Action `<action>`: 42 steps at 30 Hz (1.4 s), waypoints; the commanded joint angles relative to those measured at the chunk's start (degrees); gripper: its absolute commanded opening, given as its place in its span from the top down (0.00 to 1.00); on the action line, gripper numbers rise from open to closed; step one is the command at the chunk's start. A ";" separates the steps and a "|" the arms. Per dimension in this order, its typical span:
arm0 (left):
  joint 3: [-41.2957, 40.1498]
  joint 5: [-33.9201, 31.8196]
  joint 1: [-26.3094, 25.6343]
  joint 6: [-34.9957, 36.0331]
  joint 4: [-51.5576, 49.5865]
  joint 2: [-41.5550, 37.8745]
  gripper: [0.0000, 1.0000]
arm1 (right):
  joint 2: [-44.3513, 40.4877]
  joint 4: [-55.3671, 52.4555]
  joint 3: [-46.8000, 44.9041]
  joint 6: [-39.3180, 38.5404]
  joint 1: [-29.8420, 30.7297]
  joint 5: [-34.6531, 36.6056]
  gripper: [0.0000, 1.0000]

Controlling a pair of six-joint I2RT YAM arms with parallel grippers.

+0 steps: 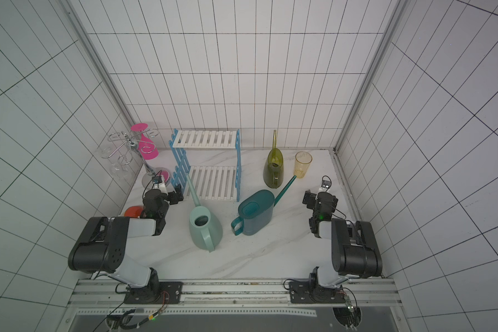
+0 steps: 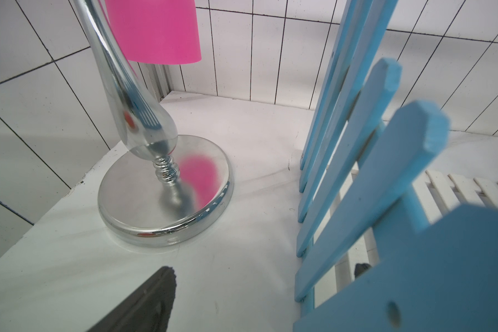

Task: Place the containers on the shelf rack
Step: 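Pick up a container from the center of the board.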

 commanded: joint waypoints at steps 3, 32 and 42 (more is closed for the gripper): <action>0.27 -1.70 0.31 -0.29 0.15 -2.77 0.02 | -0.44 0.41 1.06 0.21 -0.03 1.64 0.01; 49.56 16.03 -7.32 -25.71 -114.82 -38.09 0.02 | -46.69 -68.15 13.52 24.00 -0.03 1.70 0.01; 36.83 18.95 -31.79 -32.10 -120.21 -43.85 0.02 | -48.75 -72.32 12.22 26.37 0.20 3.73 0.01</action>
